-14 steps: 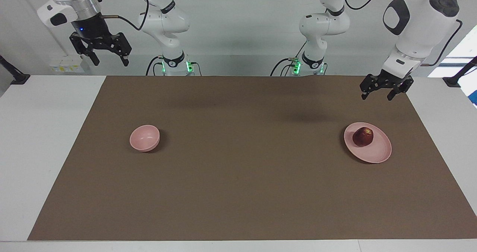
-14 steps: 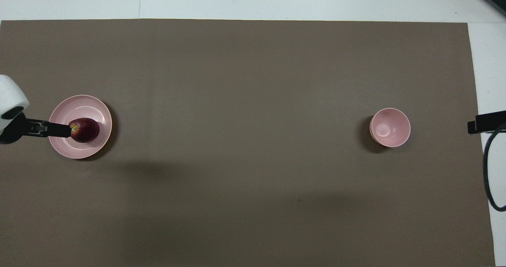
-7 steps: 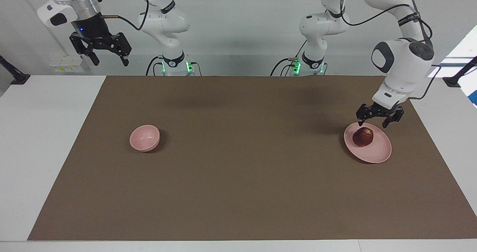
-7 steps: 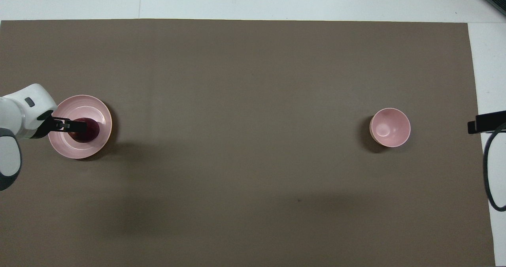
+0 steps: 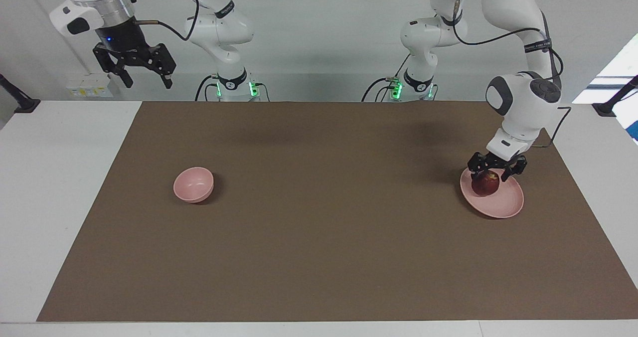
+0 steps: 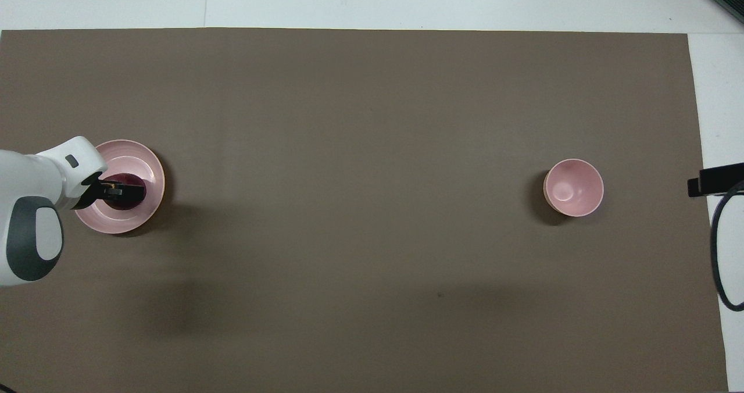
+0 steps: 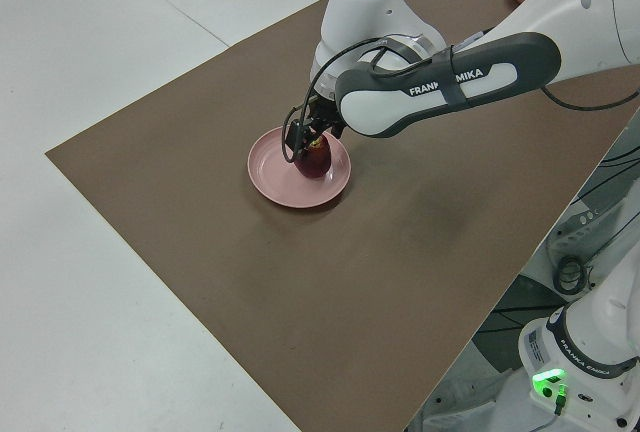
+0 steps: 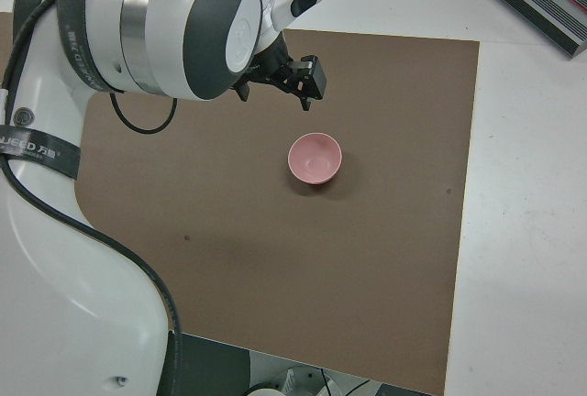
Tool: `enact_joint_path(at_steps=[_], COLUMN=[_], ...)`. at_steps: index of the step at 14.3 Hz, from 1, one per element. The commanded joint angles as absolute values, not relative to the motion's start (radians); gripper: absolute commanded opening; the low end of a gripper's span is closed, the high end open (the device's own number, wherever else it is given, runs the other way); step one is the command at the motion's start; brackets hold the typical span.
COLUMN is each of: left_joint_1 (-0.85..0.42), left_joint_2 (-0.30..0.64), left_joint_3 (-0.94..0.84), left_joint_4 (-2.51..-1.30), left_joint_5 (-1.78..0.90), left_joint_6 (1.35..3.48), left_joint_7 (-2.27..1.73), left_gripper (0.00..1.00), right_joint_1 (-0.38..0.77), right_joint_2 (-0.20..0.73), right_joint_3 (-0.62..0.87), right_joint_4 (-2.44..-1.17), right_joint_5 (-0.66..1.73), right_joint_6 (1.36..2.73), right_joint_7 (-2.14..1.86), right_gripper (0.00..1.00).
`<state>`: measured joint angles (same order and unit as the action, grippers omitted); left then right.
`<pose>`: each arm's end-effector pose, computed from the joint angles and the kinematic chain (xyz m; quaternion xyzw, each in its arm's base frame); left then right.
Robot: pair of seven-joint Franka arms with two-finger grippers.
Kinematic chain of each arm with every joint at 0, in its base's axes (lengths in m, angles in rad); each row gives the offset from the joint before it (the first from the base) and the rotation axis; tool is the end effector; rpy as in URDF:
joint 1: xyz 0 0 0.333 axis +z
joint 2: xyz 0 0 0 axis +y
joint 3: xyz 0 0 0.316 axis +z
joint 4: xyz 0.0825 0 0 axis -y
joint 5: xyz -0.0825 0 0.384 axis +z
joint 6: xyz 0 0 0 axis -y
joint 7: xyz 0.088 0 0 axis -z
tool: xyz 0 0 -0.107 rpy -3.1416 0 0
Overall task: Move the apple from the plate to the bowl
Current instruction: 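Reach the left gripper over the plate and lower onto the apple, then close the left gripper around the red apple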
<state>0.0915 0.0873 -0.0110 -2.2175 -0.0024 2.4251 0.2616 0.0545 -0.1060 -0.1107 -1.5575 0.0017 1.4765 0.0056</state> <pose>0.5485 0.0443 0.3490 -0.9942 0.0894 -0.0595 0.0089 0.5099 -0.0322 0.6785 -0.9994 0.0306 -0.0123 0.0064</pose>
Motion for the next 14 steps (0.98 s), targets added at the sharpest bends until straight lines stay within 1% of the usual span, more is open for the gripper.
enact_joint_path(at_steps=[1,2,3,4,5,7,9,11,14], left_joint_1=[0.103,0.103,0.103,0.103,0.103,0.098,0.086,0.086,0.072], left_joint_2=[0.078,0.08,0.078,0.08,0.078,0.08,0.074,0.04,-0.029], left_joint_3=[-0.017,-0.017,-0.017,-0.017,-0.017,-0.017,-0.018,-0.026,-0.035], left_joint_4=[-2.237,-2.237,-2.237,-2.237,-2.237,-2.229,-2.223,-2.204,-2.137], left_joint_5=[-0.005,-0.005,-0.005,-0.005,-0.005,-0.005,-0.005,-0.005,-0.005], left_joint_6=[2.459,2.459,2.456,2.45,2.447,2.441,2.436,2.412,2.256], left_joint_7=[0.278,0.278,0.278,0.276,0.276,0.273,0.267,0.267,0.268], left_gripper=[0.84,0.63,0.36,0.18,0.1,0.02,0.0,0.0,0.0], right_joint_1=[0.044,0.044,0.044,0.044,0.044,0.044,0.044,0.044,0.043], right_joint_2=[-0.098,-0.098,-0.098,-0.098,-0.098,-0.098,-0.1,-0.098,-0.104], right_joint_3=[-0.106,-0.106,-0.106,-0.106,-0.106,-0.106,-0.106,-0.106,-0.109], right_joint_4=[-1.546,-1.546,-1.548,-1.548,-1.548,-1.546,-1.548,-1.543,-1.54], right_joint_5=[-0.005,-0.005,-0.005,-0.005,-0.005,-0.005,-0.005,-0.003,-0.005], right_joint_6=[1.483,1.483,1.483,1.483,1.483,1.483,1.483,1.479,1.473], right_joint_7=[-0.011,-0.011,-0.011,-0.011,-0.011,-0.011,-0.011,-0.014,-0.017], right_gripper=[1.0,1.0,1.0,1.0,1.0,1.0,1.0,1.0,1.0])
